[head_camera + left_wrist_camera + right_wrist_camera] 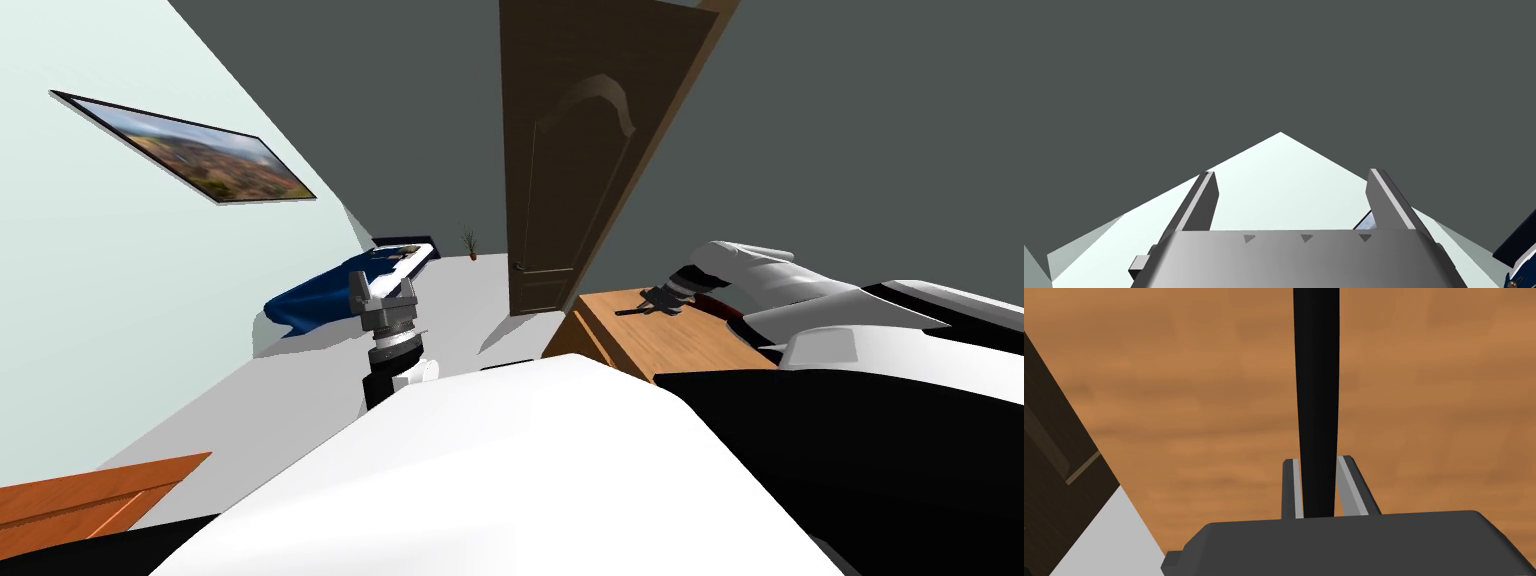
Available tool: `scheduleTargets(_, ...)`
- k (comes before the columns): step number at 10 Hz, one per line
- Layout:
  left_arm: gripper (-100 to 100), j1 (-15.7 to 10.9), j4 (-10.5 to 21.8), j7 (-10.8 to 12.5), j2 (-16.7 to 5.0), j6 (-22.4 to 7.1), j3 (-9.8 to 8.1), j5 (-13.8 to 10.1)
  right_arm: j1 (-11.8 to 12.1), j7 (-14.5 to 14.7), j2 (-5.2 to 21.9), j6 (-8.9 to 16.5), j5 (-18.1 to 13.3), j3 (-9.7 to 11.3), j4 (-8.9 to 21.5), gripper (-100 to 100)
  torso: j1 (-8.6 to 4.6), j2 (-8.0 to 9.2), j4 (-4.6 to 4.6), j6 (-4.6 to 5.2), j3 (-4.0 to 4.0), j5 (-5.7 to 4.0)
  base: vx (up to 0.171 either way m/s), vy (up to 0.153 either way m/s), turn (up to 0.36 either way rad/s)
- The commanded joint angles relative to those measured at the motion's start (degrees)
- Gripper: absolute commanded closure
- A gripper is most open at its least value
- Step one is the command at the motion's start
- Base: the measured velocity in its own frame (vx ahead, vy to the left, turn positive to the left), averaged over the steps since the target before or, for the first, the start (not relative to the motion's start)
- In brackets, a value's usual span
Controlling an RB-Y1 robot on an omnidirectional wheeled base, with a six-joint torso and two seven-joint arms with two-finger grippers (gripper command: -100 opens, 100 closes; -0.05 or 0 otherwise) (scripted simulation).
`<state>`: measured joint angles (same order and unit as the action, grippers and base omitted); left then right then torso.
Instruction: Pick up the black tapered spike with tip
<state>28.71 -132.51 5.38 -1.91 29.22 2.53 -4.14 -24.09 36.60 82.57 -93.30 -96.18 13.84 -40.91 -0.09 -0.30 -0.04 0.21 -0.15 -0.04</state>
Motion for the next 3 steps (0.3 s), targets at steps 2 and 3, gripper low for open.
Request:
scheduleTargets(2, 0, 0.0, 0.0, 0.0, 0.0, 0.0, 0.00, 0.0, -1.0, 0.2, 0.4, -1.1, -0.4, 0.0, 0.5, 100, -0.02, -0.07, -0.02, -0.02, -0.04, -0.01, 0.030, -0.012, -0.016)
scheduleTargets(3, 0, 0.0, 0.0, 0.0, 0.0, 0.0, 0.00, 0.0, -1.2, 0.3, 0.5, -1.4, -0.5, 0.0, 0.6, 0, -0.02, -0.05, -0.04, -0.03, -0.05, -0.06, 0.000, 0.000, 0.000)
